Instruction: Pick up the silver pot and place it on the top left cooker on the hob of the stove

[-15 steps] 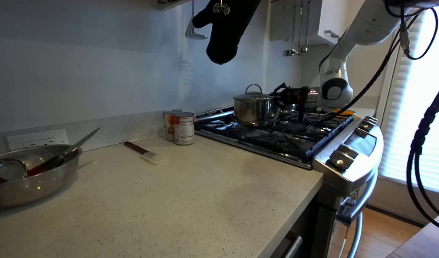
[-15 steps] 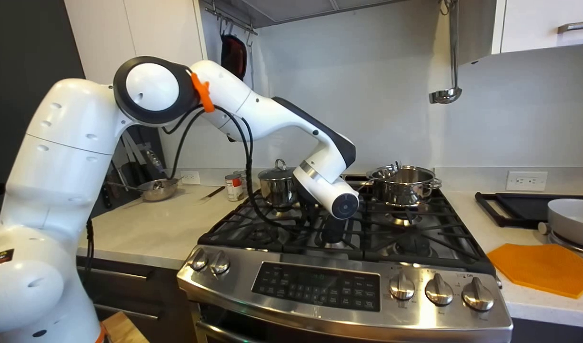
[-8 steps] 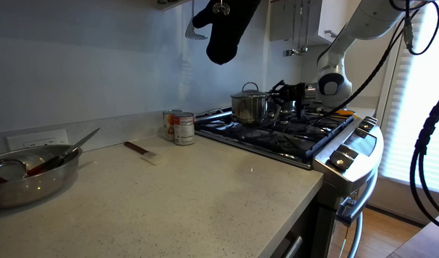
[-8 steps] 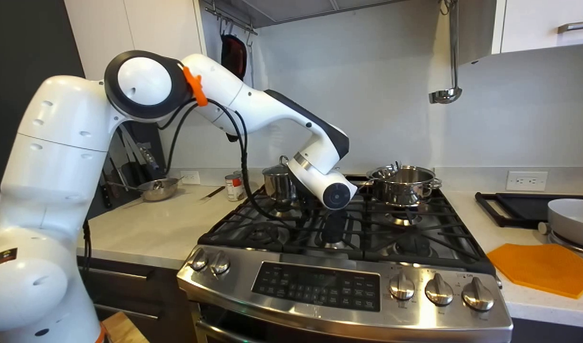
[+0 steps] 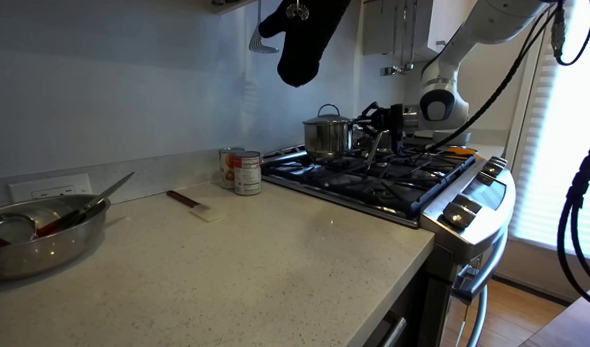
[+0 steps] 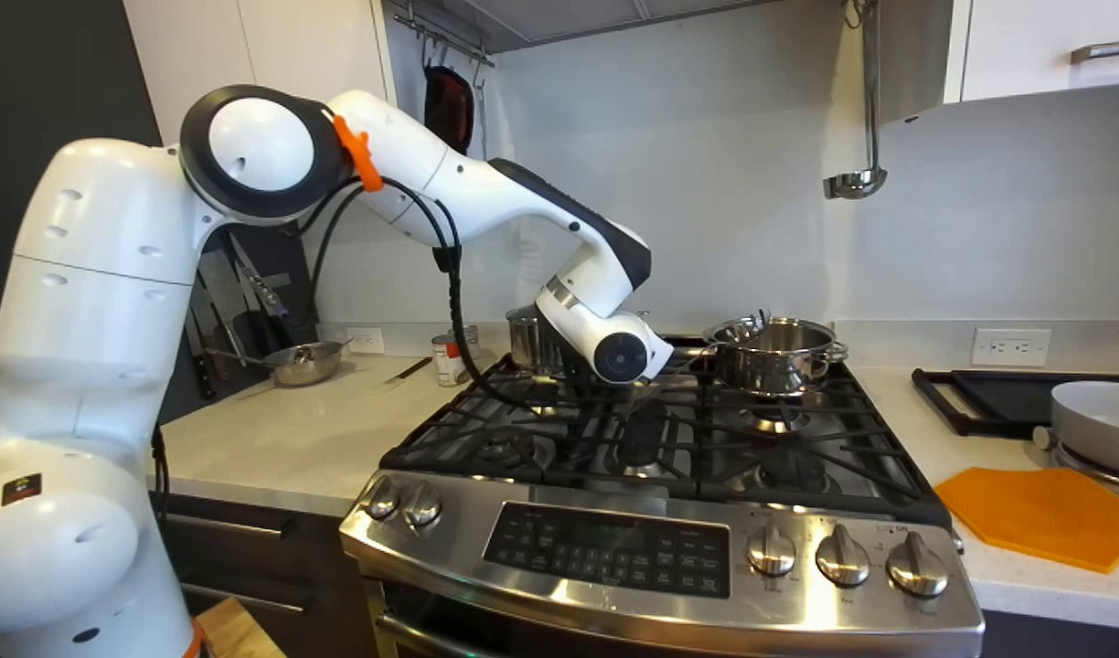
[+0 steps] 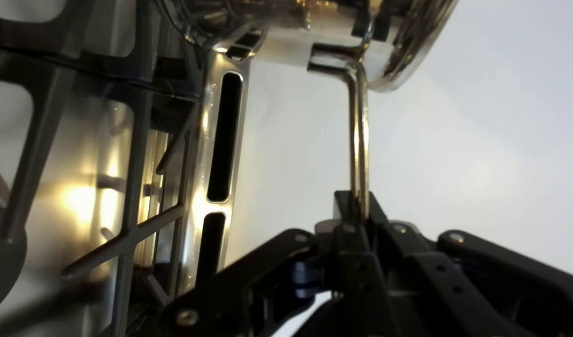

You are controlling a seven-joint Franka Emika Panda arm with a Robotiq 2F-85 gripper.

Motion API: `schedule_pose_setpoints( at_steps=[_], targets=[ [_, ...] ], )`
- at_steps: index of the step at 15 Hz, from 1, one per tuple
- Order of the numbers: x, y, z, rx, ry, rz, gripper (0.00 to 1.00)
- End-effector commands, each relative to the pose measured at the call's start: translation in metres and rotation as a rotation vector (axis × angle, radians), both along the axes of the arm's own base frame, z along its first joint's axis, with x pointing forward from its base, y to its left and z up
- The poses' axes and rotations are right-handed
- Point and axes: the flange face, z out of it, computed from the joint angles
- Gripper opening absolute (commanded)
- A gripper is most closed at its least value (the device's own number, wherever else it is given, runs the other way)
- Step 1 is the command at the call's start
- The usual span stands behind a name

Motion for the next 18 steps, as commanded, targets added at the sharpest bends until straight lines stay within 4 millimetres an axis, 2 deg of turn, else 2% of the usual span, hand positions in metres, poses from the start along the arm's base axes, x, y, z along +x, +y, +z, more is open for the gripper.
schedule_pose_setpoints(
  at_steps=[1, 7, 14, 18],
  targets=[
    [-0.002, 0.016, 0.024, 0.127, -0.033, -0.043, 0.01],
    [0.003, 0.040, 0.014, 0.123, -0.026, -0.030, 0.01],
    [0.002, 0.035, 0.009, 0.105, -0.073, -0.079, 0.01],
    [0.004, 0.040, 0.002, 0.075, -0.080, -0.058, 0.01]
  ],
)
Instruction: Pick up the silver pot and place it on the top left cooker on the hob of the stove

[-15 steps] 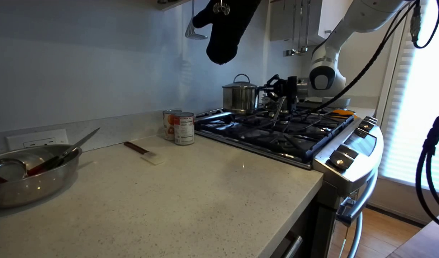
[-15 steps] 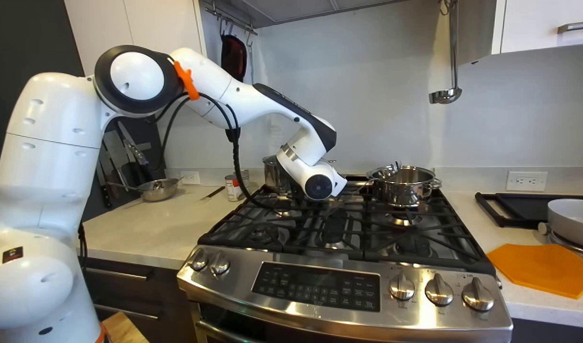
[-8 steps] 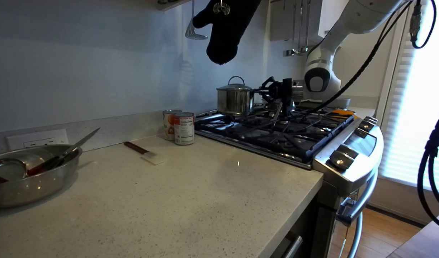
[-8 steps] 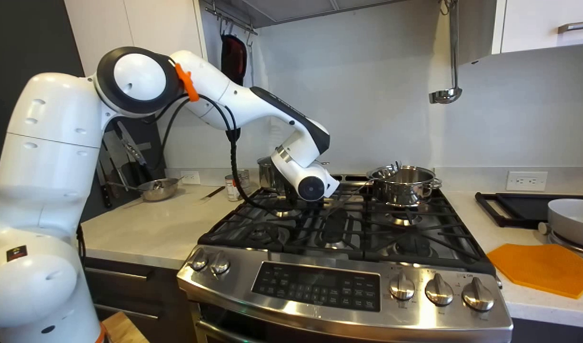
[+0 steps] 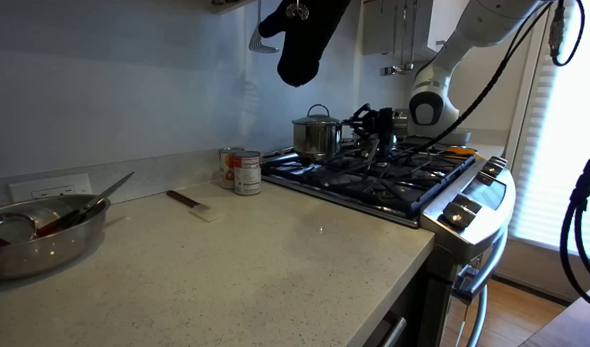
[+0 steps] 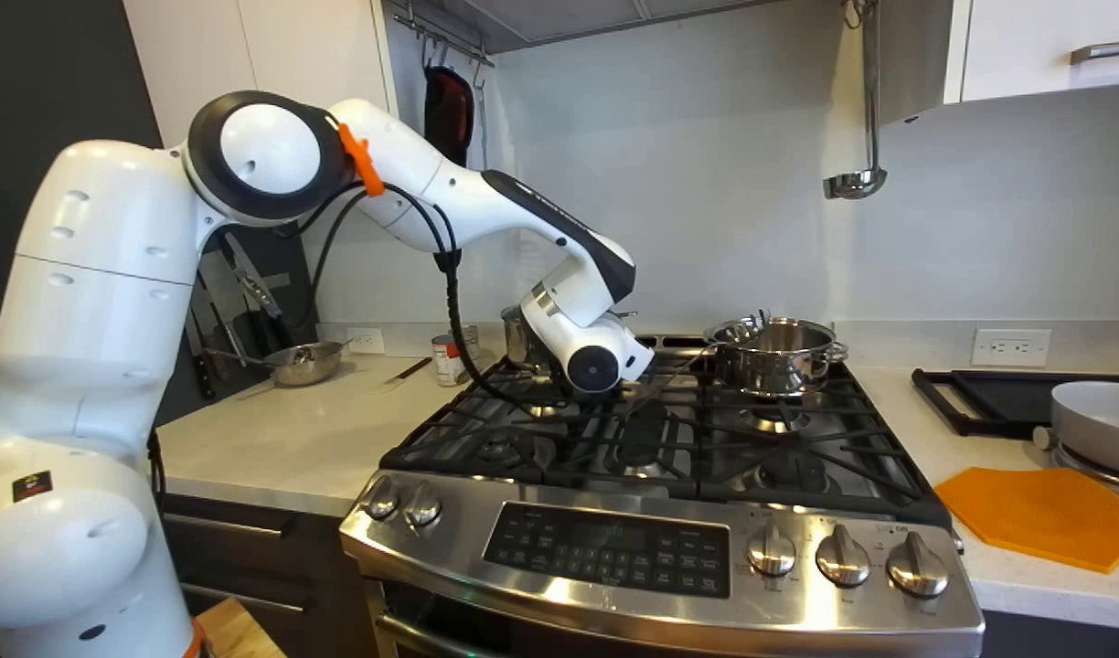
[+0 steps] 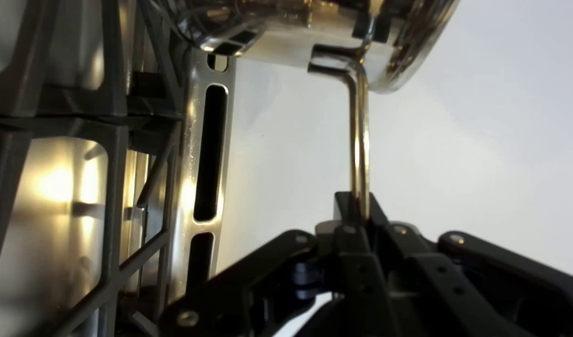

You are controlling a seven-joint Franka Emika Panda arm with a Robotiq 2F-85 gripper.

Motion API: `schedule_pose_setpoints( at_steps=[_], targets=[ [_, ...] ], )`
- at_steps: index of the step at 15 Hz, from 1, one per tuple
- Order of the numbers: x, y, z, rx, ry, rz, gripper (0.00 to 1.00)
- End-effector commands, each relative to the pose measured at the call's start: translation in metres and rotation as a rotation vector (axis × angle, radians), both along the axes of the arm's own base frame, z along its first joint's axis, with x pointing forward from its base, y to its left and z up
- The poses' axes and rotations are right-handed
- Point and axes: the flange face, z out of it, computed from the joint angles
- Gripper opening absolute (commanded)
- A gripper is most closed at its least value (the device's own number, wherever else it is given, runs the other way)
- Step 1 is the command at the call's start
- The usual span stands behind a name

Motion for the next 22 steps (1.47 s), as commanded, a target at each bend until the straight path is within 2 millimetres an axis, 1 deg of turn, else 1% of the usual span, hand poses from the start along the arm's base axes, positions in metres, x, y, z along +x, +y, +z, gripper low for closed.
schedule_pose_setpoints(
  at_steps=[1, 7, 16, 17, 18, 19, 20, 22],
  targets=[
    [0.001, 0.006, 0.012, 0.041, -0.035, -0.004, 0.01],
    [0.003, 0.012, 0.004, 0.007, -0.043, -0.003, 0.01],
    [0.001, 0.008, 0.001, 0.000, -0.026, -0.005, 0.01],
    [0.001, 0.009, 0.000, 0.000, -0.020, 0.002, 0.30],
    [0.001, 0.009, 0.001, 0.000, -0.020, 0.001, 0.31],
    [0.002, 0.009, 0.002, 0.010, -0.014, 0.004, 0.36],
    [0.002, 0.009, 0.004, 0.017, -0.011, 0.004, 0.45],
    [0.003, 0.009, 0.008, 0.032, -0.010, 0.005, 0.58]
  ],
)
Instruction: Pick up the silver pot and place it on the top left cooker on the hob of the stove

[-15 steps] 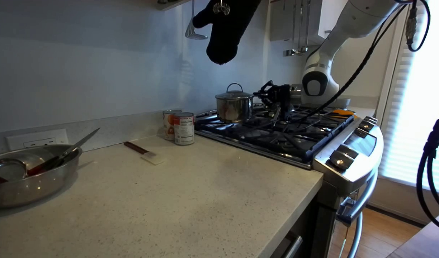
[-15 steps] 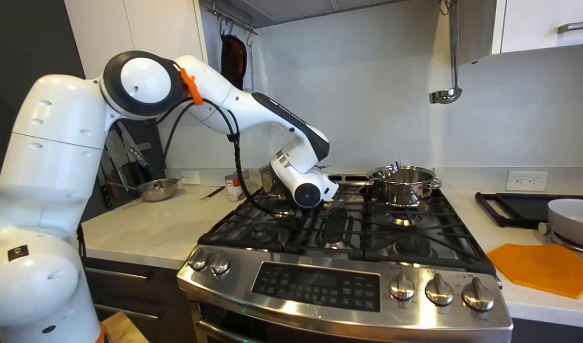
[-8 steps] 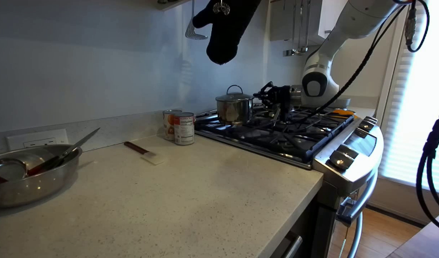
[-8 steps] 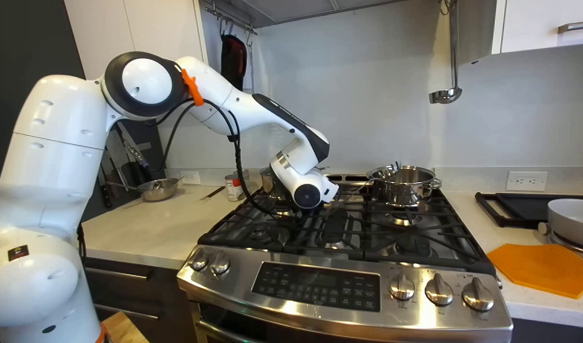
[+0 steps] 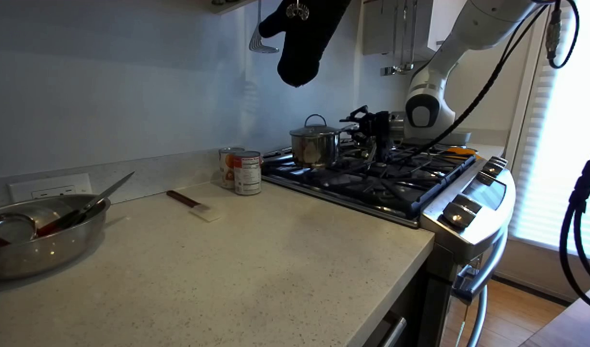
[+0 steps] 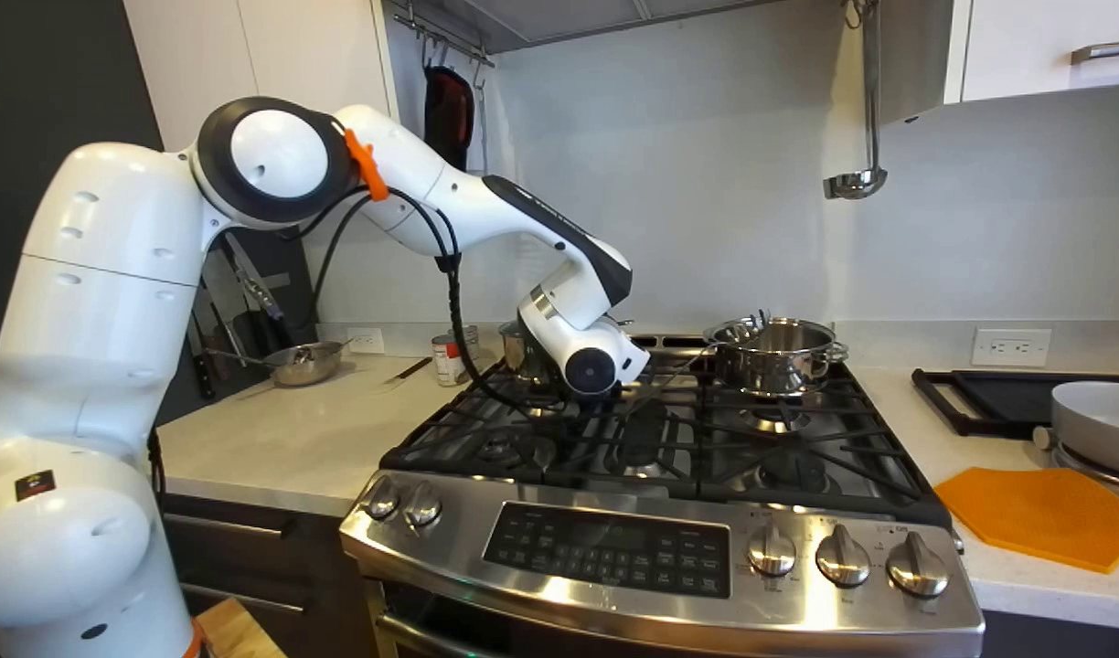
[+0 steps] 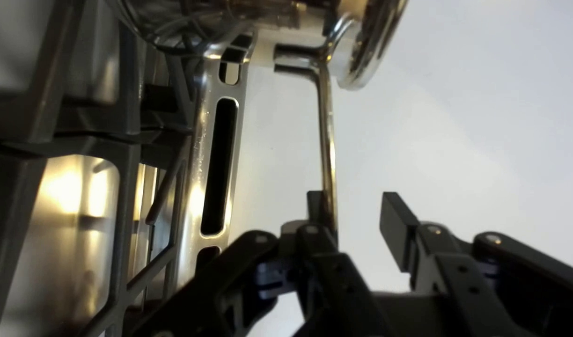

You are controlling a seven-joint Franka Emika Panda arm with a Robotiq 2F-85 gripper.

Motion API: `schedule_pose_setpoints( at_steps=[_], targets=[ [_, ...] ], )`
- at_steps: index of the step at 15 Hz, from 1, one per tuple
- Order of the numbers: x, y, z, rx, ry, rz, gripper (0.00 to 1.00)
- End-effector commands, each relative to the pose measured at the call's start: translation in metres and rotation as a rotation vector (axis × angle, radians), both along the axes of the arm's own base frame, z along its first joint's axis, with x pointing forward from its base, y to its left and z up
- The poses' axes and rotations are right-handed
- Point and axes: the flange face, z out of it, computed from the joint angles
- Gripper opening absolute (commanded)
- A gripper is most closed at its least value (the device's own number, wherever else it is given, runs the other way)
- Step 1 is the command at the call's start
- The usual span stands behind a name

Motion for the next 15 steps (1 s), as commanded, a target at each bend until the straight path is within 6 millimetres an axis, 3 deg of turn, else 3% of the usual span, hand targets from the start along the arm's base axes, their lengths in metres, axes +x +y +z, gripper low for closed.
schedule_pose_setpoints(
  at_steps=[1, 5, 11, 15],
  targets=[
    [0.000, -0.001, 0.017, 0.055, -0.009, -0.009, 0.67],
    [0.000, -0.005, 0.018, 0.060, 0.023, -0.027, 0.99],
    [0.001, -0.011, 0.024, 0.040, 0.050, -0.031, 1.00],
    [-0.006, -0.020, 0.026, -0.064, 0.112, -0.023, 1.00]
  ],
)
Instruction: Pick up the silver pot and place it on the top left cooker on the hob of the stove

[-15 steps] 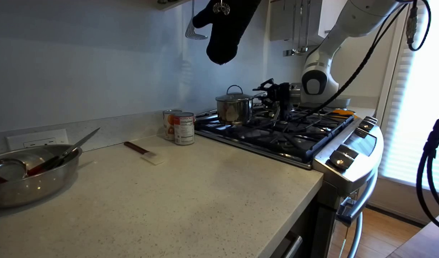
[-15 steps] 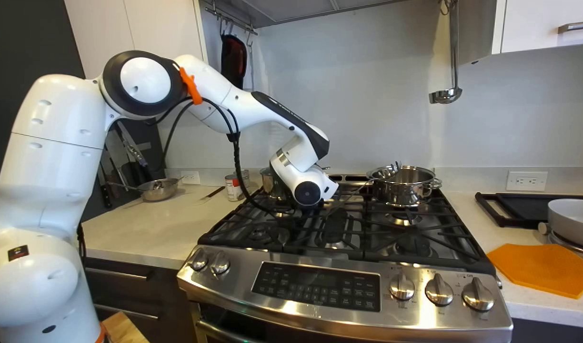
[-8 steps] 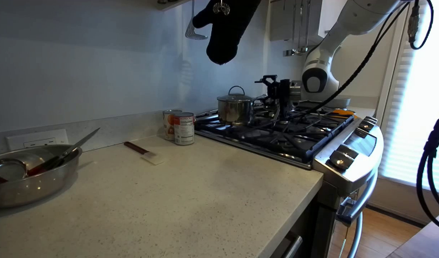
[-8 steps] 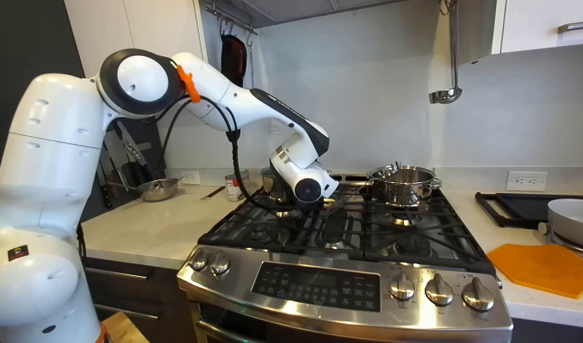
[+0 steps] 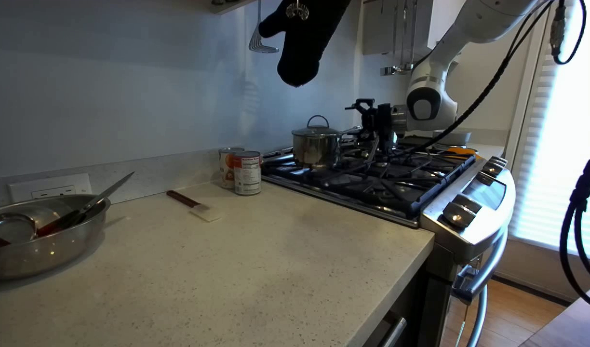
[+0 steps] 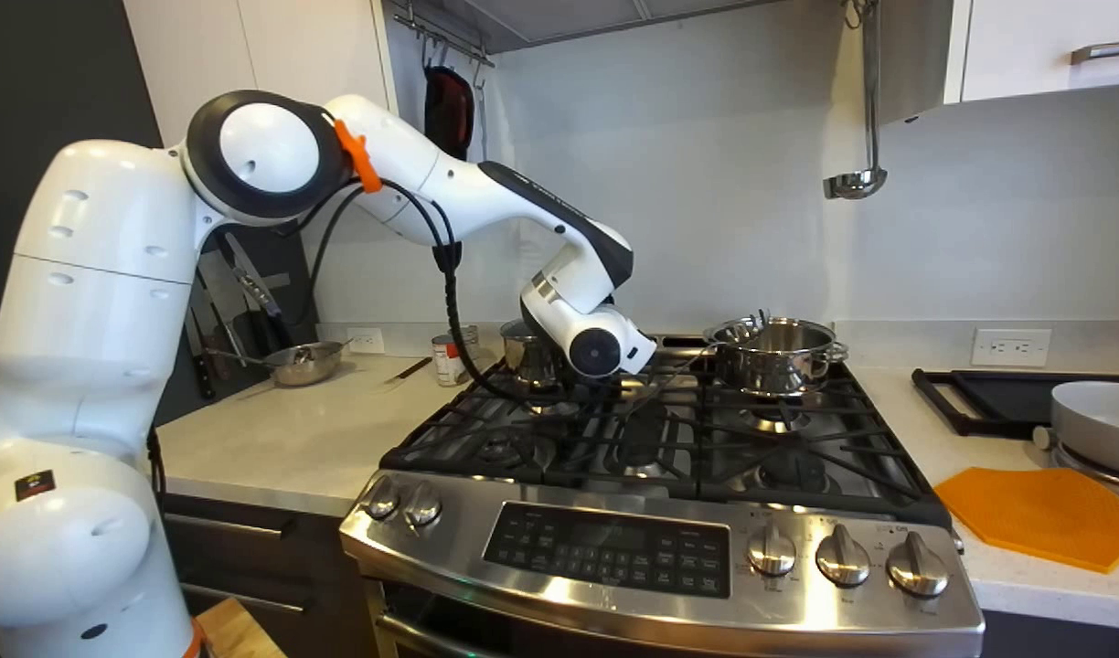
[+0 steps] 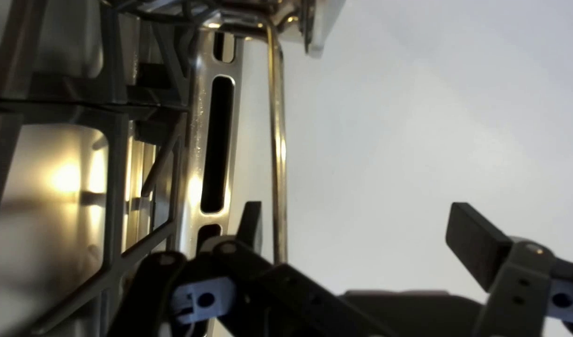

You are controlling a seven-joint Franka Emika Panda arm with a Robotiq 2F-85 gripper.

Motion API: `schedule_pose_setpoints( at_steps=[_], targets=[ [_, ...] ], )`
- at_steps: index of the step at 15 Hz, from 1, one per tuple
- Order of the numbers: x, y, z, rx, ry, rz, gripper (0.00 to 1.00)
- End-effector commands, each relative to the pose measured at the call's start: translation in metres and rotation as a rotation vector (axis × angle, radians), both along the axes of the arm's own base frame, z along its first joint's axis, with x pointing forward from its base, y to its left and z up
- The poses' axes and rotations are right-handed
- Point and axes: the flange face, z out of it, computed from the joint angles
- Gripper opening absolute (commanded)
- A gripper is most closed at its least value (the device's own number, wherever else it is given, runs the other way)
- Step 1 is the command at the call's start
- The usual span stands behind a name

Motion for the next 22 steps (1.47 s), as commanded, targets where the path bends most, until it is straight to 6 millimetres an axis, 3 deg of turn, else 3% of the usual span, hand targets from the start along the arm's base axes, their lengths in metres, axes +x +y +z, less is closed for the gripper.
schedule_pose_setpoints(
  at_steps=[1, 12, 16, 22],
  targets=[
    [-0.011, -0.008, 0.006, -0.086, 0.084, 0.007, 1.00],
    [-0.036, -0.020, 0.019, -0.237, 0.191, 0.245, 1.00],
    [-0.064, -0.019, 0.026, -0.227, 0.180, 0.496, 1.00],
    [-0.123, -0.024, 0.032, -0.280, 0.239, 0.763, 1.00]
  ],
)
